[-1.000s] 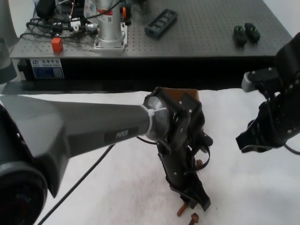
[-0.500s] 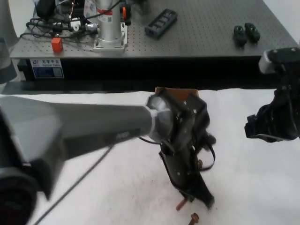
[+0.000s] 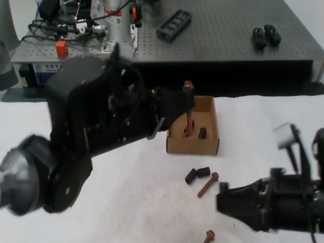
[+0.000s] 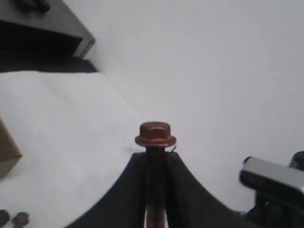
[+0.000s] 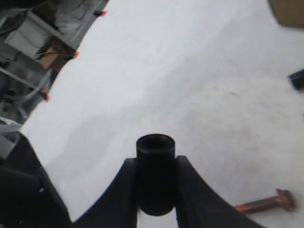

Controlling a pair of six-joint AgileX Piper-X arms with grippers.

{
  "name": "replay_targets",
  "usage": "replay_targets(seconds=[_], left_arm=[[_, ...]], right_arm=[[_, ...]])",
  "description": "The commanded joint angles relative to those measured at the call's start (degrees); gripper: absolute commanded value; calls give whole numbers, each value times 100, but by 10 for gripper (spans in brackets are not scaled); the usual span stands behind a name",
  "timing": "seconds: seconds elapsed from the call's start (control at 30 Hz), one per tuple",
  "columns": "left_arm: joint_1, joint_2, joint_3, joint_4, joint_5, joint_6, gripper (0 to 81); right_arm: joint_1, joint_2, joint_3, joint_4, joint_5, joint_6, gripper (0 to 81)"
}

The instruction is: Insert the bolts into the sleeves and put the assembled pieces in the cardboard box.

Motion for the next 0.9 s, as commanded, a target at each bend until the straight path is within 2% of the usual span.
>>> replay_targets(seconds=[0.0,0.23,0.87], left_arm=[[12,-42,71,-640,246,-452,7],[12,-42,71,-651,681,-452,7],[12,-42,71,-651,1138,-433,7]], right_arm=[[85,32,-26,-802,-34,243,11],[201,603,-86,-2024,76,700,11],[201,889,-381,-2263,-372,630,11]])
